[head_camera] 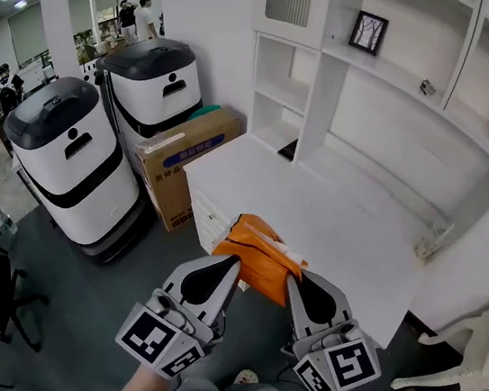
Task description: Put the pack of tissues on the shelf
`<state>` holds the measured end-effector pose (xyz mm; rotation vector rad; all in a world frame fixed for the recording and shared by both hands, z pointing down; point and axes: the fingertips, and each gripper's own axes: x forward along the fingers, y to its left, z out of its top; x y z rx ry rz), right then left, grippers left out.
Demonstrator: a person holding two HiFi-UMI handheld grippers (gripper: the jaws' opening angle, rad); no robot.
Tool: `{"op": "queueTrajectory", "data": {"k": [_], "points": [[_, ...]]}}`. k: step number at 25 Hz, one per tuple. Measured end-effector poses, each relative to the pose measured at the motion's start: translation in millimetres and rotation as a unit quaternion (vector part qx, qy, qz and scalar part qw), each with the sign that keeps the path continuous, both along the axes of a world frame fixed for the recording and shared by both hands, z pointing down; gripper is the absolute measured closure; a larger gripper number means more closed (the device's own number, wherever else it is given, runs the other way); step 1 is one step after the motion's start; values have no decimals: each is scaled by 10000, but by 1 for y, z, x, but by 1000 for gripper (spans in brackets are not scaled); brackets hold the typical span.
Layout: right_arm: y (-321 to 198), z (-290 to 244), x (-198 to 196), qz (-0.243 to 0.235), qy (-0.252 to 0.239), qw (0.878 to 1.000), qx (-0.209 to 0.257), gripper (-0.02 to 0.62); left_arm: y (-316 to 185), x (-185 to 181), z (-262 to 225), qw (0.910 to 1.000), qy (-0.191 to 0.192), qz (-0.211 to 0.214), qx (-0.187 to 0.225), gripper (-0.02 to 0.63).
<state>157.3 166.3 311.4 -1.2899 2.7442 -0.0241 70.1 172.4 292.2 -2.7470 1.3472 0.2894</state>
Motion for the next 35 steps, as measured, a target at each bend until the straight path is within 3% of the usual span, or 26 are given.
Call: {"op": "queueTrajectory", "data": {"k": [15,35], "points": [[-40,8,-5,-31,-33,9999,-115,569,-36,-1,8,9999,-80,-28,-86,566],[-127,-2,-66,635,-72,9978,-155,569,-137,-63,-2,9982,-108,572,-118,566]]}}
